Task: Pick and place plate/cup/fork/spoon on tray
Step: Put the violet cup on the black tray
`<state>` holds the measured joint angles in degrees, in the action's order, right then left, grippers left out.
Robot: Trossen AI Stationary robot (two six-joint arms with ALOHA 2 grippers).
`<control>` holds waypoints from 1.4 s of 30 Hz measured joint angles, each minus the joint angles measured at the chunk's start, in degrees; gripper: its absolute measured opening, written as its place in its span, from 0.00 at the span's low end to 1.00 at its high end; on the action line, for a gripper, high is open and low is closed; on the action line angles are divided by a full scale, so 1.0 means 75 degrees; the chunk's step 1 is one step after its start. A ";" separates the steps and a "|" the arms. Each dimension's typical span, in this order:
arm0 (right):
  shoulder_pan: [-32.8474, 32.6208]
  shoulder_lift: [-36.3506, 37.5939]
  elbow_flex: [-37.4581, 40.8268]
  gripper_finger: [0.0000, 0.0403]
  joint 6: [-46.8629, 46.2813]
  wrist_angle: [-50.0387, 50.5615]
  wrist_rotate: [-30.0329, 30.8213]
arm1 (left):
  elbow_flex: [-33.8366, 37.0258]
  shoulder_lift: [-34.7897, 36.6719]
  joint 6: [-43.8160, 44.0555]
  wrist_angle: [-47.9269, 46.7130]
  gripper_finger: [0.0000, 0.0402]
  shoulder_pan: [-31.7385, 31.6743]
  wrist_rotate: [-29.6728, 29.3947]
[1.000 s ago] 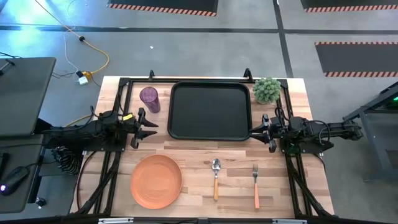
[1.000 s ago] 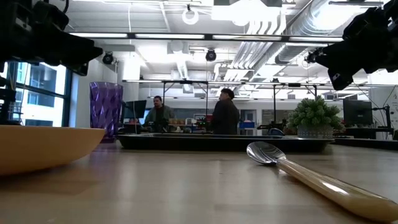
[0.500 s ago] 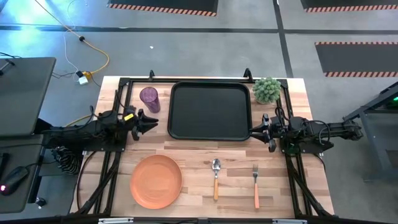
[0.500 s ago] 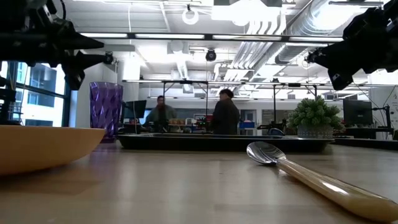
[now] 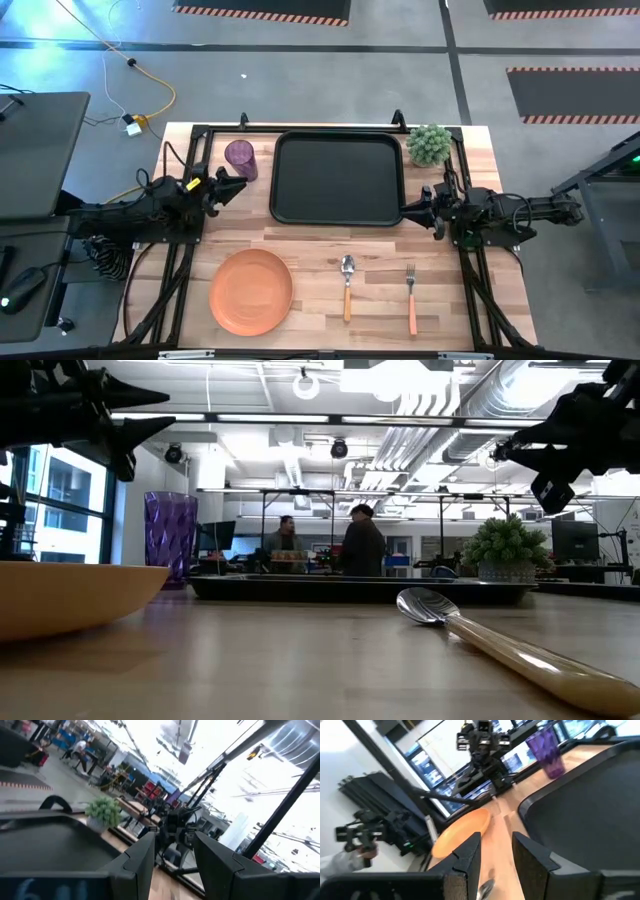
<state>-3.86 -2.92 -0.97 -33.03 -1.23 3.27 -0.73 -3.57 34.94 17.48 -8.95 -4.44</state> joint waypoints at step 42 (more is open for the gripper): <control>0.0003 0.0000 -0.0003 0.26 -0.2060 -0.0184 0.2457 | -0.4116 -0.3076 -0.3317 -0.2672 0.33 -0.0002 -0.1926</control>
<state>-3.84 -2.92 -0.99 -48.48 -2.61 21.69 -31.60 -26.64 10.06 -2.56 -8.97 -18.88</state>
